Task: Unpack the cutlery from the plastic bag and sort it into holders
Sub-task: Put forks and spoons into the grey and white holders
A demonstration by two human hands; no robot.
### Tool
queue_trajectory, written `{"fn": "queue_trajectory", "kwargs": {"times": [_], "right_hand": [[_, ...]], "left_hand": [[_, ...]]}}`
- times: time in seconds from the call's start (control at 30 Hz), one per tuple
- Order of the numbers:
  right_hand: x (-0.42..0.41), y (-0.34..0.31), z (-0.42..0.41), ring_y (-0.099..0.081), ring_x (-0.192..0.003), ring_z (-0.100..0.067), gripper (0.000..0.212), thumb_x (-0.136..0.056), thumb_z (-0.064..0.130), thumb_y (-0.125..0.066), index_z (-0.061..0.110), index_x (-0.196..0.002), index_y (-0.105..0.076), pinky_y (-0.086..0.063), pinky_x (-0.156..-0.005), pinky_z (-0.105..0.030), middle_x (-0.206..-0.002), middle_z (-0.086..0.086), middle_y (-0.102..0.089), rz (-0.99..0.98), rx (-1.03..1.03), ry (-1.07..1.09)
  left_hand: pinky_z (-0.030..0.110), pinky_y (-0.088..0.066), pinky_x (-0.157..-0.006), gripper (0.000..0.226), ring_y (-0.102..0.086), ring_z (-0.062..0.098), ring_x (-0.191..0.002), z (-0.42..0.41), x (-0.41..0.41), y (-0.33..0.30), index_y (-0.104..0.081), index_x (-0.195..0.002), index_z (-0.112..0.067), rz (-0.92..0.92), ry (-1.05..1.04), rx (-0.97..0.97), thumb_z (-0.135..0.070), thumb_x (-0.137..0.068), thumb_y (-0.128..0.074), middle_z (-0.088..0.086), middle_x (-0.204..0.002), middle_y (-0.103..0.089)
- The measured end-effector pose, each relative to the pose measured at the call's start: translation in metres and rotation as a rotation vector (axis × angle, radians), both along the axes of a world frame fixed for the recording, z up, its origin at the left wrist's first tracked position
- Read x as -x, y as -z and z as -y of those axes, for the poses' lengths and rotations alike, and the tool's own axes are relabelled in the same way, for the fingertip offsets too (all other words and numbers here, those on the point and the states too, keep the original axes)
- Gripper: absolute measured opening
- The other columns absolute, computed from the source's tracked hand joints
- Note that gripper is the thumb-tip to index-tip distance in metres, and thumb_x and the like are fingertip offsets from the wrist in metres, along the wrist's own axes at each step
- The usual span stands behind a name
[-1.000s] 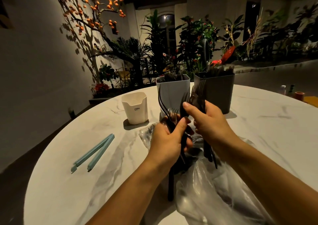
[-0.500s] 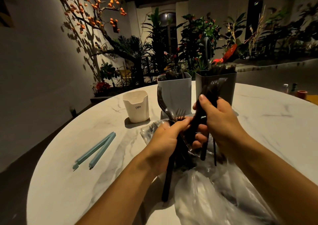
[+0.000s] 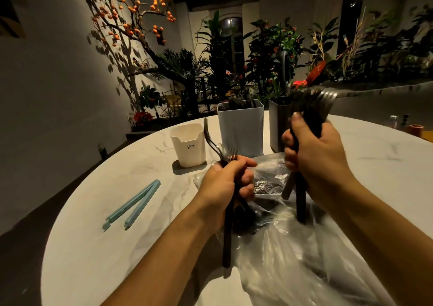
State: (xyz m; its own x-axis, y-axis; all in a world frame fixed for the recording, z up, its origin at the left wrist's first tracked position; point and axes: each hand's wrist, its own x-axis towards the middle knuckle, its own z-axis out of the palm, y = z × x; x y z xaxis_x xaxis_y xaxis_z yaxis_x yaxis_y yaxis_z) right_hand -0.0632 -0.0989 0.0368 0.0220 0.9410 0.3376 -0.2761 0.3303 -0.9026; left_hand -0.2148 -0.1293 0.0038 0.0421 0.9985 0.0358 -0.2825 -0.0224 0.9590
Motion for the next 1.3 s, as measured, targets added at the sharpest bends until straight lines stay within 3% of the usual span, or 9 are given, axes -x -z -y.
{"fn": "queue_trajectory", "kwargs": {"times": [0.2, 0.3, 0.43, 0.57, 0.7, 0.9, 1.03, 1.17, 1.3], "right_hand": [[0.012, 0.010, 0.002, -0.056, -0.053, 0.006, 0.022, -0.085, 0.017, -0.075, 0.012, -0.104, -0.066, -0.042, -0.049, -0.011, -0.057, 0.015, -0.060, 0.288, -0.082, -0.071], [0.014, 0.009, 0.006, -0.057, -0.050, 0.006, 0.024, -0.083, 0.019, -0.076, 0.011, -0.104, -0.066, -0.043, -0.048, -0.010, -0.055, 0.016, -0.062, 0.257, -0.067, -0.097], [0.016, 0.005, 0.013, -0.057, -0.050, 0.006, 0.040, -0.067, 0.038, -0.077, 0.017, -0.099, -0.067, -0.042, -0.050, -0.013, -0.055, 0.018, -0.062, 0.265, -0.071, -0.104], [0.015, 0.008, 0.010, -0.054, -0.045, 0.001, 0.028, -0.076, 0.028, -0.078, 0.015, -0.099, -0.067, -0.042, -0.046, -0.013, -0.052, 0.014, -0.060, 0.233, -0.021, -0.097], [0.012, 0.011, 0.008, -0.039, -0.040, -0.008, 0.028, -0.078, 0.028, -0.075, 0.011, -0.097, -0.066, -0.036, -0.041, -0.020, -0.050, 0.003, -0.044, 0.166, 0.048, -0.168], [0.007, 0.008, 0.004, -0.037, -0.044, -0.008, 0.033, -0.082, 0.031, -0.070, 0.008, -0.104, -0.063, -0.035, -0.044, -0.019, -0.055, 0.004, -0.045, 0.066, 0.053, -0.226], [0.005, 0.007, 0.004, -0.033, -0.045, -0.007, 0.057, -0.071, 0.042, -0.073, 0.004, -0.112, -0.064, -0.034, -0.043, -0.017, -0.068, -0.005, -0.037, -0.023, 0.081, -0.248], [0.009, 0.011, 0.003, -0.039, -0.045, -0.008, 0.047, -0.069, 0.030, -0.078, 0.008, -0.108, -0.064, -0.038, -0.043, -0.019, -0.060, 0.001, -0.043, 0.006, 0.103, -0.226], [0.006, 0.014, -0.002, -0.050, -0.052, -0.007, 0.044, -0.066, 0.025, -0.079, 0.014, -0.106, -0.067, -0.042, -0.047, -0.022, -0.063, 0.007, -0.061, 0.003, 0.127, -0.199]], "left_hand": [[0.023, -0.033, -0.047, 0.012, -0.038, 0.009, -0.046, 0.003, -0.001, 0.001, -0.055, -0.110, -0.008, -0.180, -0.017, -0.087, -0.017, -0.102, -0.054, -0.003, -0.058, -0.039], [0.025, -0.042, -0.054, 0.014, -0.047, 0.007, -0.056, 0.003, -0.003, 0.002, -0.055, -0.113, -0.019, -0.331, -0.089, -0.118, -0.020, -0.100, -0.059, -0.007, -0.064, -0.051], [0.027, -0.053, -0.081, 0.028, -0.058, 0.004, -0.087, 0.003, -0.008, 0.006, -0.042, -0.117, -0.037, -0.598, -0.202, -0.170, -0.027, -0.098, -0.061, -0.016, -0.098, -0.057], [0.012, -0.048, -0.068, 0.041, -0.062, 0.006, -0.091, 0.006, -0.007, 0.009, -0.031, -0.125, -0.035, -0.707, -0.285, -0.256, -0.019, -0.099, -0.060, -0.013, -0.100, -0.057], [0.012, -0.051, -0.074, 0.048, -0.063, 0.012, -0.087, 0.008, -0.008, 0.012, -0.022, -0.124, -0.034, -0.913, -0.466, -0.370, -0.019, -0.098, -0.060, -0.014, -0.090, -0.053], [0.008, -0.049, -0.069, 0.045, -0.063, 0.014, -0.084, 0.011, -0.010, 0.008, -0.022, -0.123, -0.030, -0.925, -0.536, -0.362, -0.021, -0.099, -0.058, -0.006, -0.098, -0.058], [0.018, -0.053, -0.081, 0.048, -0.064, 0.016, -0.088, 0.012, -0.010, 0.007, -0.020, -0.127, -0.030, -1.034, -0.571, -0.352, -0.028, -0.099, -0.058, -0.006, -0.101, -0.057], [0.017, -0.051, -0.079, 0.039, -0.059, 0.013, -0.090, 0.010, -0.009, 0.010, -0.027, -0.126, -0.029, -1.105, -0.558, -0.345, -0.035, -0.099, -0.056, -0.010, -0.100, -0.051], [0.009, -0.044, -0.073, 0.023, -0.059, 0.010, -0.095, 0.006, -0.009, 0.010, -0.041, -0.119, -0.027, -0.920, -0.405, -0.261, -0.035, -0.100, -0.052, -0.009, -0.106, -0.059]]}}
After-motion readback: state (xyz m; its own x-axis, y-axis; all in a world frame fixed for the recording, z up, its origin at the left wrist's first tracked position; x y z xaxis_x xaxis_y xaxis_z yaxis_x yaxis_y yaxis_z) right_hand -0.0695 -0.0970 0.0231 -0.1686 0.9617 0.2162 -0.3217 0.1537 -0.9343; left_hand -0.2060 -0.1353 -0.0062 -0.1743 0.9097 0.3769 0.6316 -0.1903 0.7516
